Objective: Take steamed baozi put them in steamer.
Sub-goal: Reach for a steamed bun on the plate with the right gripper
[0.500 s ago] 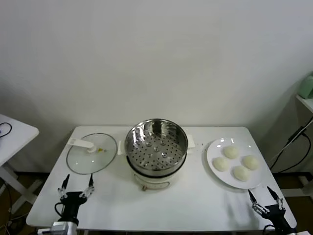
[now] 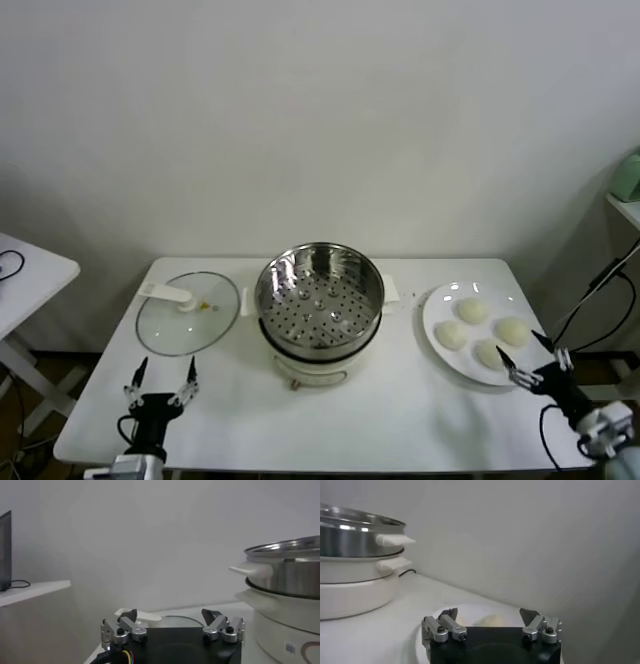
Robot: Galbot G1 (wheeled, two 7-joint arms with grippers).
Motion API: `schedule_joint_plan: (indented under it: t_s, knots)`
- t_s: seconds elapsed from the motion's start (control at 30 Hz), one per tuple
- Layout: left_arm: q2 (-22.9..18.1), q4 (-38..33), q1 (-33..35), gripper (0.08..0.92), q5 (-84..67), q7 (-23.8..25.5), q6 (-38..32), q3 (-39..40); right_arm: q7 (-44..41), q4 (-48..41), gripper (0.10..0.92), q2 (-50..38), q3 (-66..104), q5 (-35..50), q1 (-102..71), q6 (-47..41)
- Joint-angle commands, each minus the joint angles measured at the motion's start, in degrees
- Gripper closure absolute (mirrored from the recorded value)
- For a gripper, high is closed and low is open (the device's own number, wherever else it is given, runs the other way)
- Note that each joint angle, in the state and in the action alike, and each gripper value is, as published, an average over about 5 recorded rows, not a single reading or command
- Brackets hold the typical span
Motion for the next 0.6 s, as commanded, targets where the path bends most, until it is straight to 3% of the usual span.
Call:
schedule_joint_plan:
  t_s: [0.03,0.33,0.6]
  knots:
    - [-0.27,-1.49,0.25,0.177,-0.97,-0.34,1.13,0.41,-12.82,-7.86,0.203,-20.67,-17.69,-3.72,23.84,-5.44]
    - [-0.20,-2.25,-0.03,0.177,-1.57,-0.10,1.96,0.40,-33.33,-20.75,0.203,-21.27,-55.40,-15.23,63.87,-3.44]
    - [0.13,-2.23,-0.42,0.177,-1.71,-0.05,2.47,0.11,-45.23,-39.69,0.203,-8.21,-79.33,-26.13,91.43,2.97]
